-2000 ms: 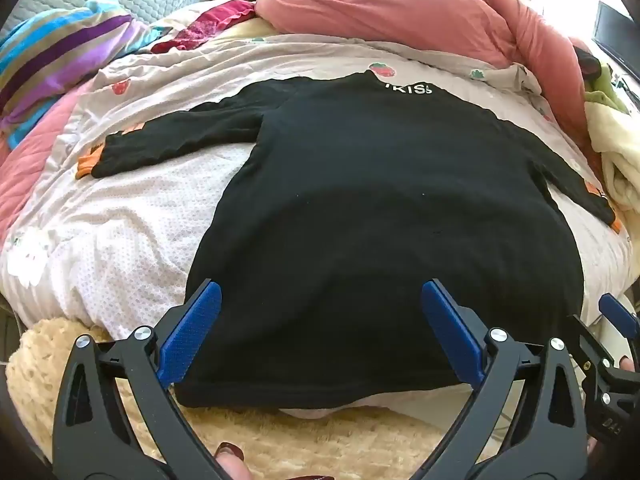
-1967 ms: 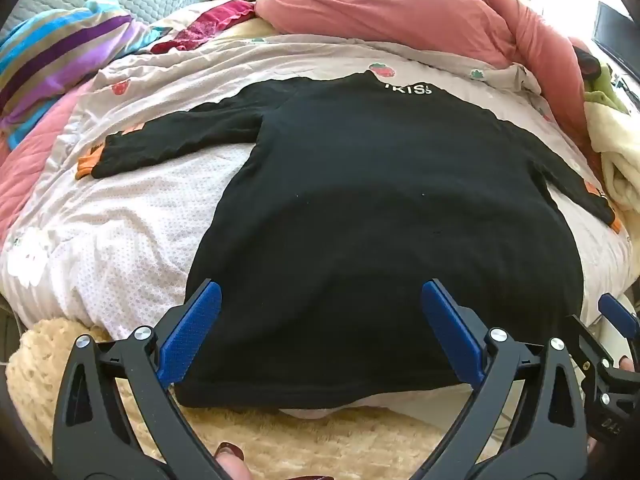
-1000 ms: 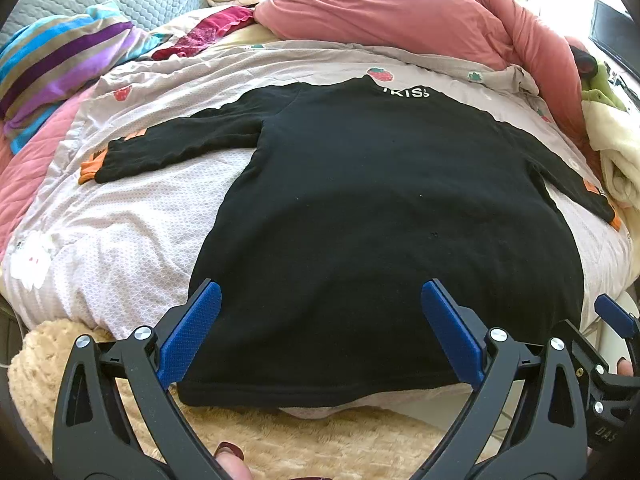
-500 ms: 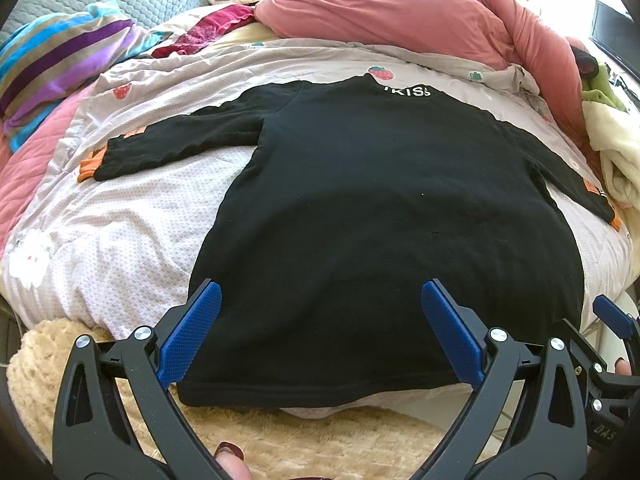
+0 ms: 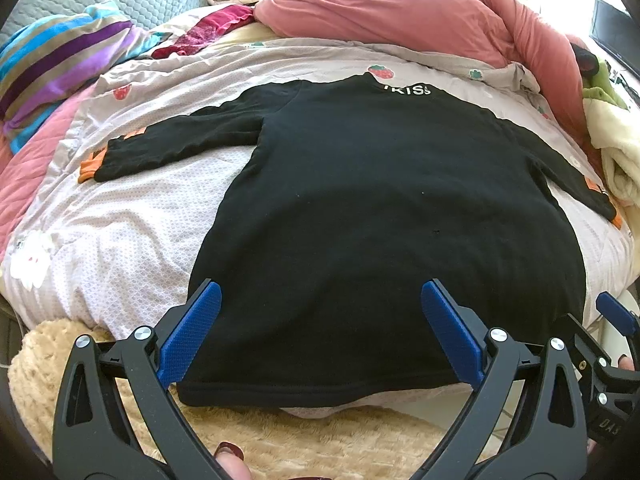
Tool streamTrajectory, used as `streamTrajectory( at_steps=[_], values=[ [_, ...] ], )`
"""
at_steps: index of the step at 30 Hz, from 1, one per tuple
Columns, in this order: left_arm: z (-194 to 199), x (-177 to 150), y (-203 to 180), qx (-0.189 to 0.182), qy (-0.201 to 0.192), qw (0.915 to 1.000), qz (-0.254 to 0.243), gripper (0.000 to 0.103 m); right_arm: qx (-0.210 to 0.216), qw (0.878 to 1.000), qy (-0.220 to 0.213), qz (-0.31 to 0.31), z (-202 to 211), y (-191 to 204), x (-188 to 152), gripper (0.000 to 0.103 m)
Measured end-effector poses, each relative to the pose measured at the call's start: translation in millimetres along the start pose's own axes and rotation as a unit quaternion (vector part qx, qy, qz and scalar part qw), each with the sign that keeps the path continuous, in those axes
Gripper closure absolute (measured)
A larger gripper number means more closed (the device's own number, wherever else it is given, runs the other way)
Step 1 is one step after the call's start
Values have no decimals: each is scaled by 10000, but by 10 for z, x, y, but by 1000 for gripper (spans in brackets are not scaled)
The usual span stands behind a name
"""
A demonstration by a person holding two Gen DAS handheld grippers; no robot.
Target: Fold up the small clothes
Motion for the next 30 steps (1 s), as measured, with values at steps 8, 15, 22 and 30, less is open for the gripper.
streamTrajectory(
  at_steps=[8,15,22,30],
  values=[
    [-16,14,-25,74,27,9999,-86,9,-29,10000,-13,-45,4,-34,21,4],
    [-108,74,-116,-41,167,9994,-296,9,-42,9999,12,-96,-37,-81,64,4],
    [-183,286,-194,-161,220,9990,-368,9,-131,9997,-19,-218,-94,-227,179,4],
    [-275,628,-340,-436,275,9977,-446,9,-194,9985,67,-510,-257,-544,400,4]
  ],
)
Point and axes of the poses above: each gripper's, at about its wrist camera, not at the fingertips, and z roughly against the way its jaws point, y to its left, x to its top, the point moved 3 cm from there along -z, roughly the way its jaws point, and after that the axes turned 11 degrees about y, right-handed, at the moved point
